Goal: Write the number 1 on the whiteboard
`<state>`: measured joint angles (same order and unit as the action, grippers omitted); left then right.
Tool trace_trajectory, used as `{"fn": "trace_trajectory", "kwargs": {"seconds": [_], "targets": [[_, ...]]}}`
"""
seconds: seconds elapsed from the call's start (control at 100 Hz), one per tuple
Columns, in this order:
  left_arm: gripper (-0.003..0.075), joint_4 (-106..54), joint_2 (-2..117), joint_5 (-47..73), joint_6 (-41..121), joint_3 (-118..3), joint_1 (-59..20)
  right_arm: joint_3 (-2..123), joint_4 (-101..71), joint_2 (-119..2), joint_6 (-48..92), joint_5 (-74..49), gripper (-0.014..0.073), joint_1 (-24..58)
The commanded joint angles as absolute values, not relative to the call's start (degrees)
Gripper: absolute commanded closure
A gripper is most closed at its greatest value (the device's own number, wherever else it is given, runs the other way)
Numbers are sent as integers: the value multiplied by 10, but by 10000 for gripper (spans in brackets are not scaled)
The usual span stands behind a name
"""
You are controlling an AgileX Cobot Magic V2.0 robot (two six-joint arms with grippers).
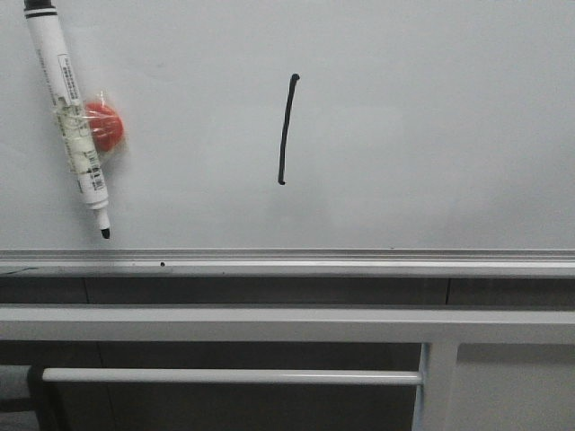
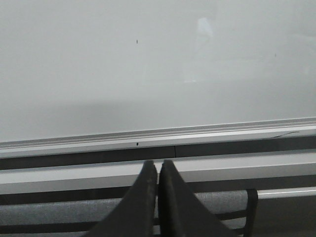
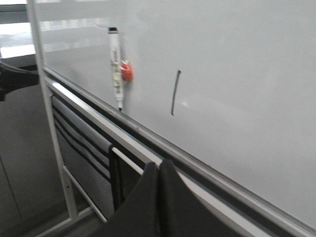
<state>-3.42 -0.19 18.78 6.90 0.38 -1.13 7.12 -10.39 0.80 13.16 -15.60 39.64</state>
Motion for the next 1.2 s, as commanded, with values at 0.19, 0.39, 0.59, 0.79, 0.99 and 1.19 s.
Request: {"fn": "trace_trajectory", "kwargs": {"seconds": [0.19,0.39,0.59,0.79,0.99,1.19], "targets": [[741,-36,-16,148,64,7,-15,13,84,0,-51,-106,657,372],[741,-36,-16,148,64,7,-15,-23,43,0,-51,-119,657,283],[741,-36,-16,148,64,7,-15,-23,53,0,-50,-142,657,153],[741,-36,-16,148,64,7,-15,-23,59,0,-11,-184,657,53],[741,-36,-16,148,64,7,-15,-23,59,15,0,-185,657,5],[741,-36,-16,148,64,7,-15,-23,52,15,30,-187,657,1]]}}
